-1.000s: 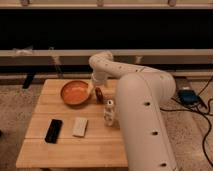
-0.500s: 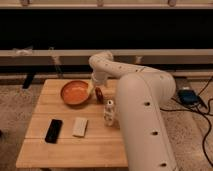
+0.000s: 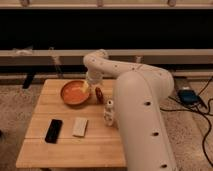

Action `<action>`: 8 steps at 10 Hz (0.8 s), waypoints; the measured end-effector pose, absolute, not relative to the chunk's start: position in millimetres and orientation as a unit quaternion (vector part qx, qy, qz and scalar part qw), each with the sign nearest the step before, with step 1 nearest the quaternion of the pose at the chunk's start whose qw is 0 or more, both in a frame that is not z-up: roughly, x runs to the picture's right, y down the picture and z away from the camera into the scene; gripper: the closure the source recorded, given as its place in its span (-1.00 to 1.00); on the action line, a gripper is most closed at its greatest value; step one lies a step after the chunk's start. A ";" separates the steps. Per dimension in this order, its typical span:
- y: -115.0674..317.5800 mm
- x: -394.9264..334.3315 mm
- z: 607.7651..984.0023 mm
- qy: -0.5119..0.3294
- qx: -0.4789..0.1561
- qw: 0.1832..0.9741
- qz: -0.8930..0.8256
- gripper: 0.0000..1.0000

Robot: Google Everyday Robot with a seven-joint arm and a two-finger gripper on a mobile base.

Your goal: Push the ceramic bowl across the table

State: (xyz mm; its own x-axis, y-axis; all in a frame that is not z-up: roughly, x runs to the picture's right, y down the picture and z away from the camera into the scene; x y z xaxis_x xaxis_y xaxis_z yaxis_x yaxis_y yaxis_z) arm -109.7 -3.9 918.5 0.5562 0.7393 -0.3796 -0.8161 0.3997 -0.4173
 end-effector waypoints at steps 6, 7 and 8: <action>19.6 -219.1 923.3 0.033 -0.302 0.875 0.376 -0.60; 23.6 -220.3 927.0 0.035 -0.306 0.876 0.371 -0.60; 28.2 -222.3 932.1 0.035 -0.311 0.876 0.367 -0.60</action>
State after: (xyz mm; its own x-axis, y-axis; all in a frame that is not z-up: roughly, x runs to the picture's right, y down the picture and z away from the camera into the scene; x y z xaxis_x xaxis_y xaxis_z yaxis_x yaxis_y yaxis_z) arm -222.3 28.2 932.1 0.7283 0.6208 -0.2900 -0.6647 0.5372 -0.5192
